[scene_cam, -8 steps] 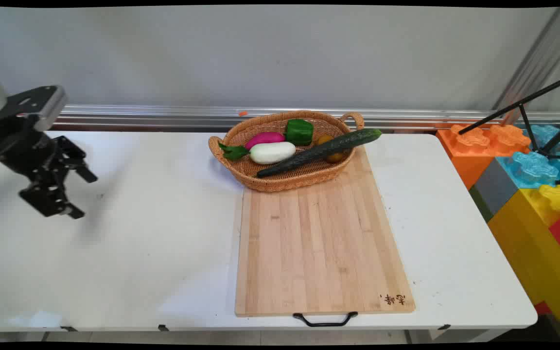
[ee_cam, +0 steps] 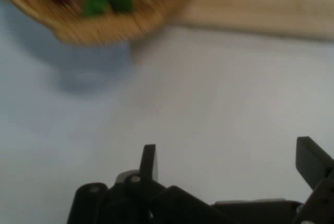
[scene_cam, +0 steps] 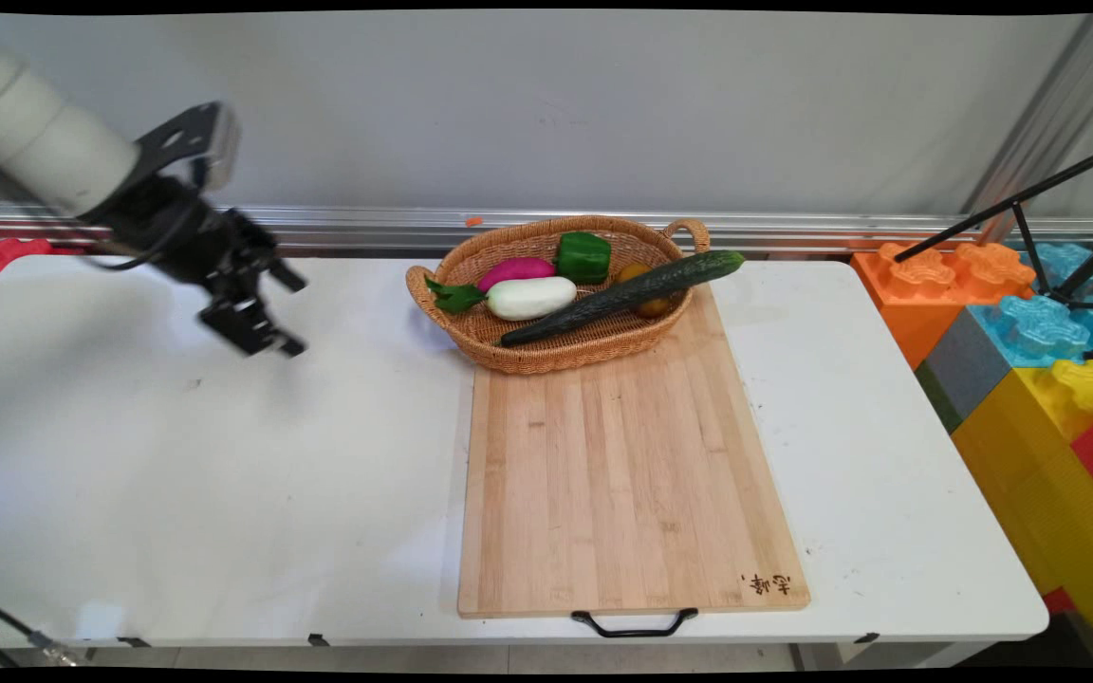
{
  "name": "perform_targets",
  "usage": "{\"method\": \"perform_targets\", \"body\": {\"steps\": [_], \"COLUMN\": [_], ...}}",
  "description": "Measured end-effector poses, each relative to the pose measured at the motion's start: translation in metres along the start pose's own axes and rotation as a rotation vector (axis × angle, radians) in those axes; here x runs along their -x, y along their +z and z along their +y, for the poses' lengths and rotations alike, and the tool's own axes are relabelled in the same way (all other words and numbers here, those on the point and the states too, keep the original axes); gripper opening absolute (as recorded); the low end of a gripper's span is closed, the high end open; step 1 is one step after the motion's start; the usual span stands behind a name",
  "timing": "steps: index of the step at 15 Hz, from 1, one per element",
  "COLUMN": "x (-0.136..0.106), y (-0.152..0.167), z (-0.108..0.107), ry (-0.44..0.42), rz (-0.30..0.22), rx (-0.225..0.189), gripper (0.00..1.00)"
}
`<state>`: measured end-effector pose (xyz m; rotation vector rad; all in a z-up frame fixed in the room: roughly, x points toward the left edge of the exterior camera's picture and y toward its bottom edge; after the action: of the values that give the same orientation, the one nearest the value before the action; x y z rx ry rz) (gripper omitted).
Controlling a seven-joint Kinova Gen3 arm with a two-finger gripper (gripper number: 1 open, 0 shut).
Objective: Pick up the cucumber from the vegetable basket
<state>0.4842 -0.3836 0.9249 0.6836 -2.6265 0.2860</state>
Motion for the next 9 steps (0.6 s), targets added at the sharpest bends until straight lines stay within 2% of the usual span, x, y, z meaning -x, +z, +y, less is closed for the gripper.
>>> {"method": "perform_targets", "body": {"steps": [5,9], "x": [-0.062,-0.114], "y": [0.032,0.07], "z": [-0.024,-0.038], "ry": [-0.07,-0.113], "rz": [0.088,0.123], "rx": [-0.089,-0.122], "gripper": [1.0,1.0]}}
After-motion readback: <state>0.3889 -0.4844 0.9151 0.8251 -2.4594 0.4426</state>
